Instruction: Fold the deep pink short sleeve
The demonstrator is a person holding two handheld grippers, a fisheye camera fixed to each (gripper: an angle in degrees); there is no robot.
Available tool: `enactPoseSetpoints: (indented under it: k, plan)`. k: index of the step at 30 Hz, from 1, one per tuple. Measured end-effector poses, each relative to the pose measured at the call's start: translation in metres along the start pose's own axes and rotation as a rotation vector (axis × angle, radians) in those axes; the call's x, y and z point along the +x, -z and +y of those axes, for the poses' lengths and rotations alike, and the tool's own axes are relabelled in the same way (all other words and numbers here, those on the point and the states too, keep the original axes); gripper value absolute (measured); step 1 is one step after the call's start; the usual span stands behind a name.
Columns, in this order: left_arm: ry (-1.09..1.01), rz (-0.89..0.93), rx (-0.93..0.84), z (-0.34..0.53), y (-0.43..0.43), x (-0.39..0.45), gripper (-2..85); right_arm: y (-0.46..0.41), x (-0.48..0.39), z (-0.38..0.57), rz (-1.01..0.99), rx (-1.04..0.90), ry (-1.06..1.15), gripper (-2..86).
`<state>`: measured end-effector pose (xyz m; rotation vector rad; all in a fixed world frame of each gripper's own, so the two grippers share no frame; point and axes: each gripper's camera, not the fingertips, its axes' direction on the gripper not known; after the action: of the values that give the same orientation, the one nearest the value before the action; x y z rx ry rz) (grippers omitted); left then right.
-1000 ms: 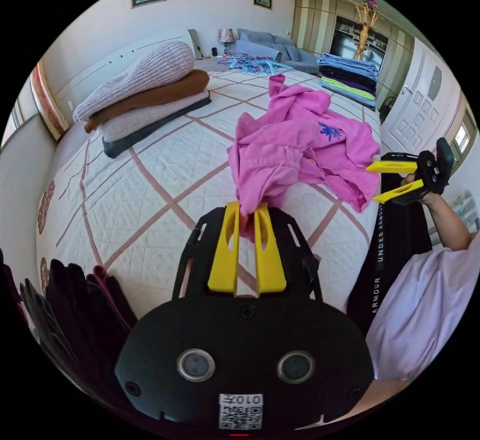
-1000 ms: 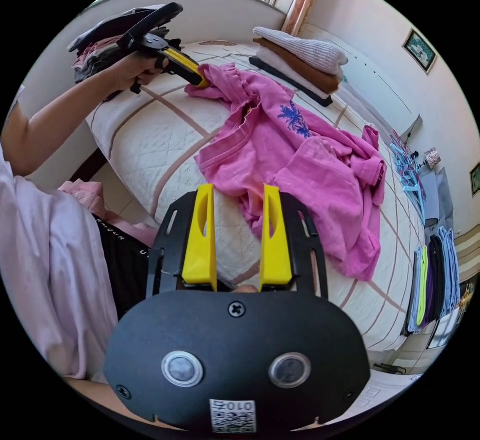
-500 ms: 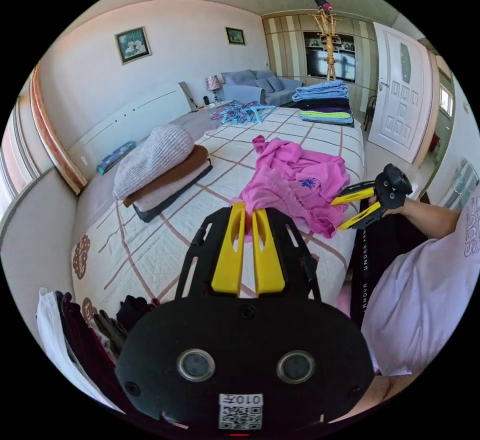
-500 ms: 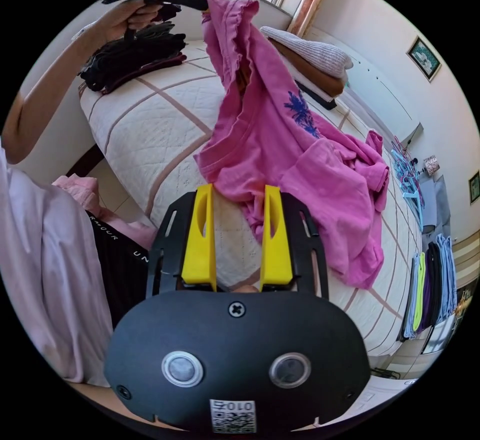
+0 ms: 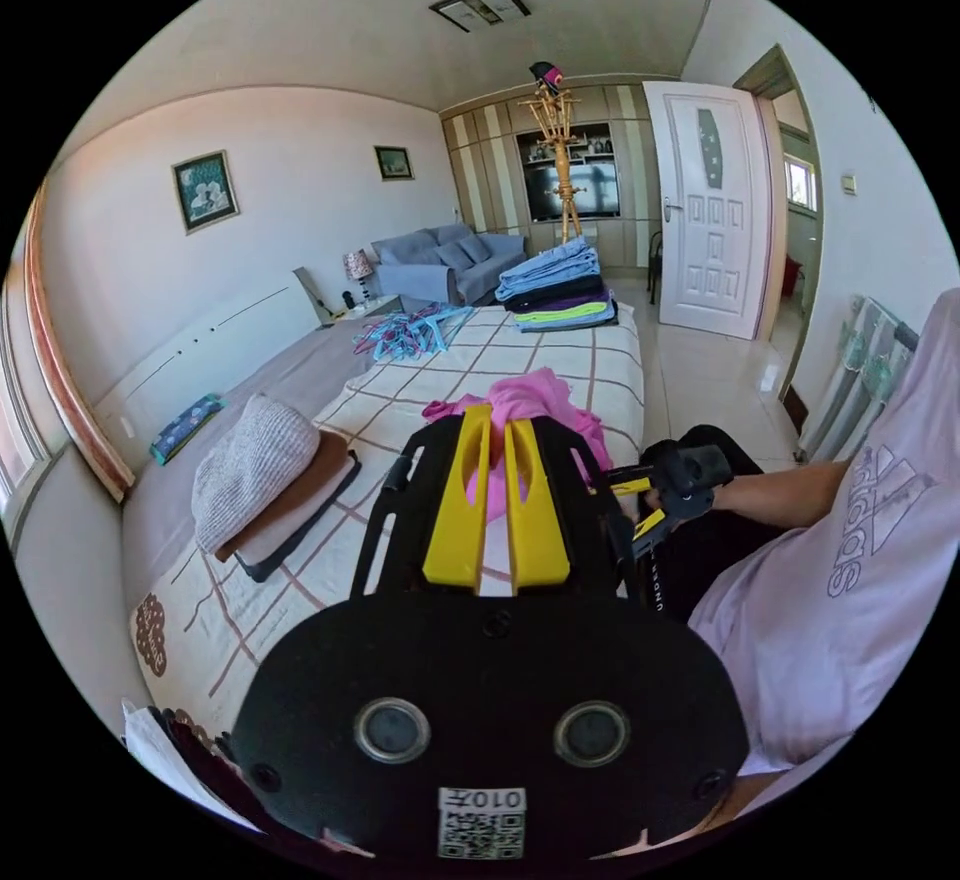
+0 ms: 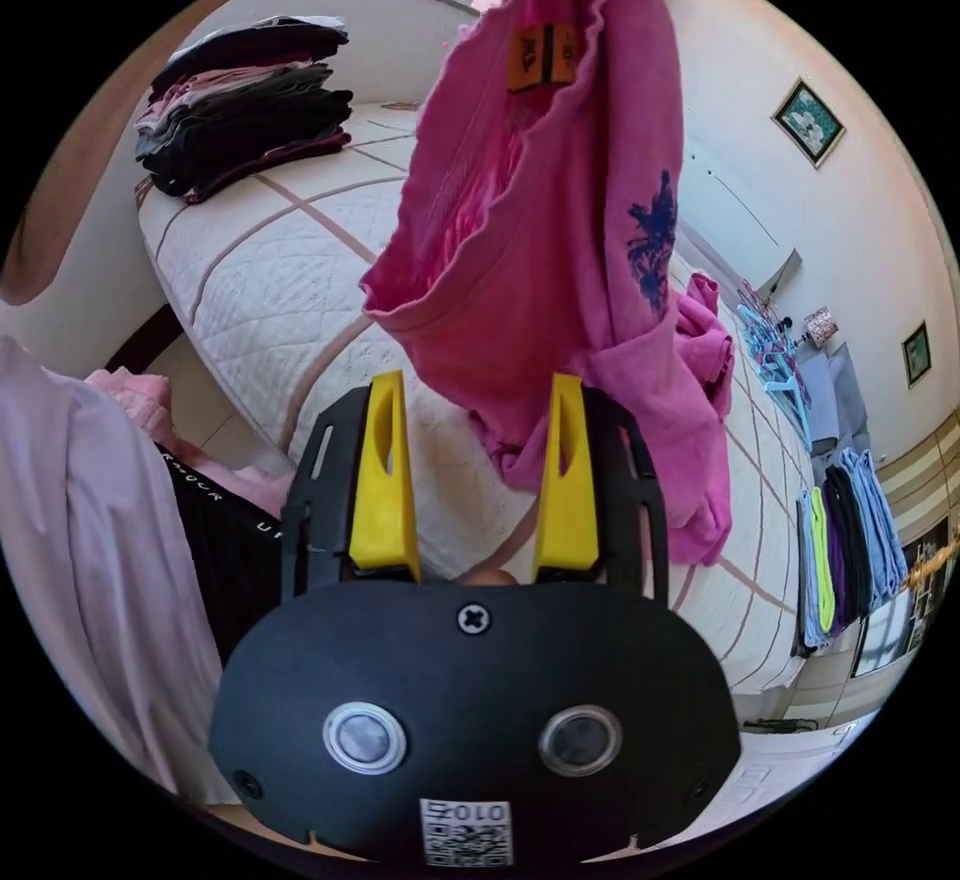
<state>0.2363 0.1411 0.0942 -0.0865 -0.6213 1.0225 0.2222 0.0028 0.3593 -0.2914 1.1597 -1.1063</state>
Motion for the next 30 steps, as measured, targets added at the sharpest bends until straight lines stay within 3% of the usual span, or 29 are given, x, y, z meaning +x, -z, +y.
enactPoseSetpoints:
  k: [11,22,25,30]
  plan:
    - [0.014,0.072,0.161,-0.067,0.003,0.064,-0.3,0.007,0.002,0.02,0.146,0.143,-0.231,22.7]
    - [-0.044,0.133,0.24,-0.109,-0.003,0.117,-0.3,0.008,0.027,0.054,0.276,0.2,-0.483,20.2]
    - [-0.001,0.115,0.246,-0.105,0.0,0.102,-0.3,0.019,0.048,0.081,0.253,0.244,-0.563,19.4]
    - [0.131,0.155,0.29,-0.088,-0.002,0.069,-0.3,0.065,0.089,0.137,0.118,0.498,-0.755,19.8]
